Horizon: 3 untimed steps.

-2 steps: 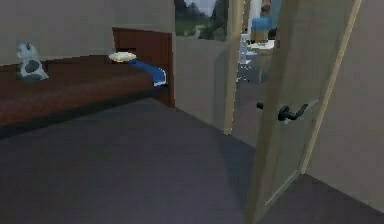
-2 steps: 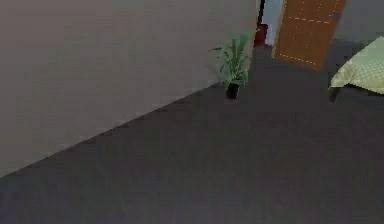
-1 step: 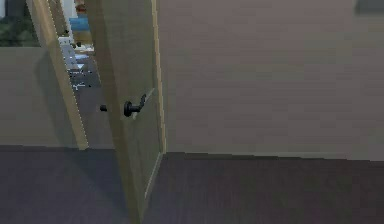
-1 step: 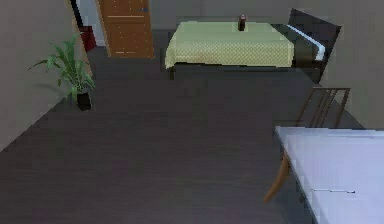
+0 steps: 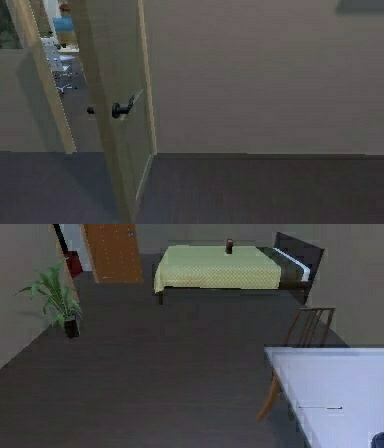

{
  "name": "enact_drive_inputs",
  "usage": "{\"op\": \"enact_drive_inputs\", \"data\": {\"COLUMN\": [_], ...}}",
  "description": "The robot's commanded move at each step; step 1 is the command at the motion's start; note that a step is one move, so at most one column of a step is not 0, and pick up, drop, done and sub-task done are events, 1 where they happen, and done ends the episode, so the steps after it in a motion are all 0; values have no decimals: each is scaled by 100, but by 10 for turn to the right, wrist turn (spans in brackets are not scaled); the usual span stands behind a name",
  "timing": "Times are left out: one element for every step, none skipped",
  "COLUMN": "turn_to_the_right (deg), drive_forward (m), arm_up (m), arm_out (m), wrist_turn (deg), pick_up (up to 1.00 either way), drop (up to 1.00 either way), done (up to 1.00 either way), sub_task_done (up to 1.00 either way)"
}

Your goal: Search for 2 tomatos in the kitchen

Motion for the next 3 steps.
{"op": "enact_drive_inputs", "data": {"turn_to_the_right": [0,-450,-180], "drive_forward": [5,0,0], "arm_up": [0,0,0], "arm_out": [0,0,0], "wrist_turn": [0,0,0], "pick_up": [0,0,0], "drop": [0,0,0], "done": [0,0,0], "sub_task_done": [0,0,0]}}
